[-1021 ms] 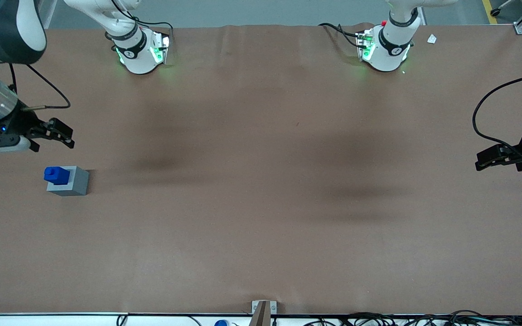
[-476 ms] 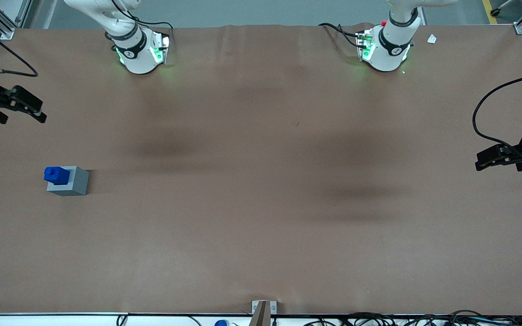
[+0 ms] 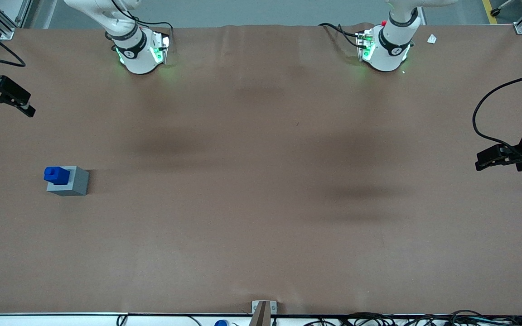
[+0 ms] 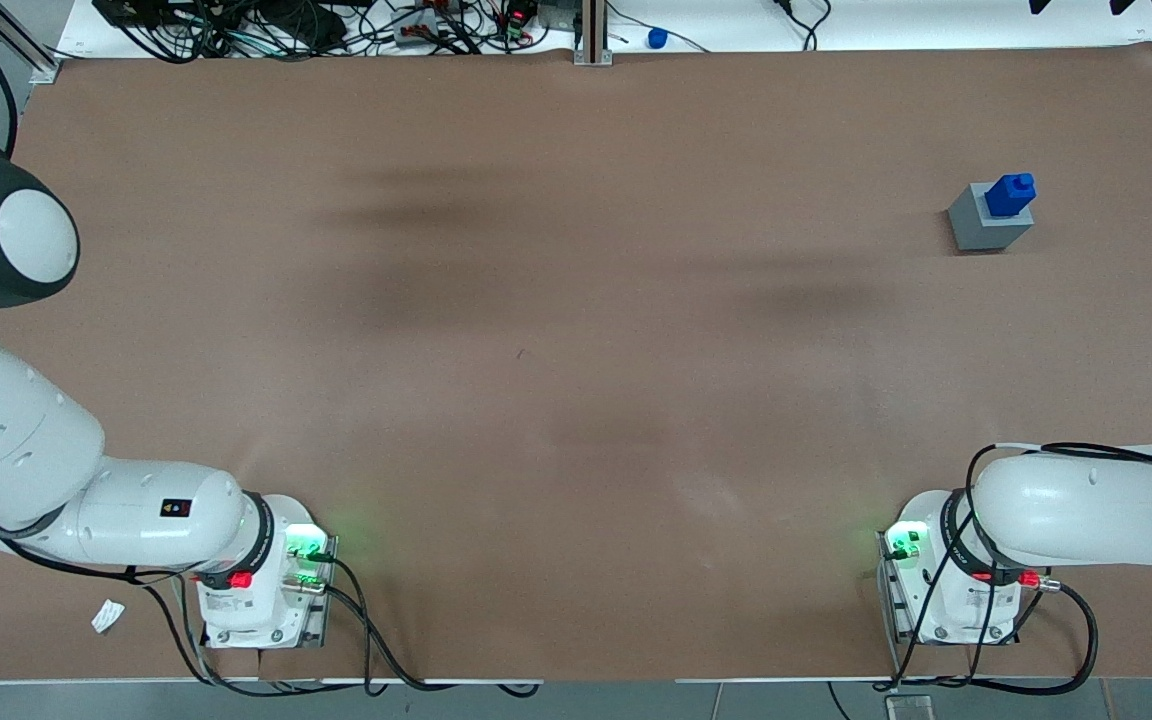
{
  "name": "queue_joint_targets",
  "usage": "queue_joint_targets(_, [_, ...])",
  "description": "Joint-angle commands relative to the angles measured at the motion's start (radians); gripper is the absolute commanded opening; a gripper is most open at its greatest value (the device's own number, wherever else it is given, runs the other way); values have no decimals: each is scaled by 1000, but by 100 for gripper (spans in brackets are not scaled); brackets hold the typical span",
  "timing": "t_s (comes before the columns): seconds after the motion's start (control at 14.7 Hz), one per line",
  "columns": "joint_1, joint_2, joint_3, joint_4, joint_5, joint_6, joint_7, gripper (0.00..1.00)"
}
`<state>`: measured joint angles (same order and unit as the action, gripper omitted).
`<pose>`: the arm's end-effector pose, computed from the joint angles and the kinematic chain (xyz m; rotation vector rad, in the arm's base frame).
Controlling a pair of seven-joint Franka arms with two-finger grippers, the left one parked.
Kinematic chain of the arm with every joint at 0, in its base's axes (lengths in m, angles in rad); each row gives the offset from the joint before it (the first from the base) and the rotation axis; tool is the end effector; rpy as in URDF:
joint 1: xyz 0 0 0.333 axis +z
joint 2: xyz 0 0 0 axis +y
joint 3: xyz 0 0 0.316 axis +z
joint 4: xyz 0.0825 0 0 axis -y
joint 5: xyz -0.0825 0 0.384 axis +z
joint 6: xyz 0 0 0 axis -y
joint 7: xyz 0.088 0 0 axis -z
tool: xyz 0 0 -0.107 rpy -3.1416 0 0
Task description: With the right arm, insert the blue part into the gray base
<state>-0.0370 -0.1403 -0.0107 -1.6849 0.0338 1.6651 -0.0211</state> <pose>0.5190 -0.0219 0.6544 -3.1044 0.0431 -0.1890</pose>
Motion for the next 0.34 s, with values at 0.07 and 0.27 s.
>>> queue_joint_targets(0.07, [-3,4,3,34,-3,-15,18,100])
queue_joint_targets(0.27, [-3,5,2,36,-3,-45,18,100])
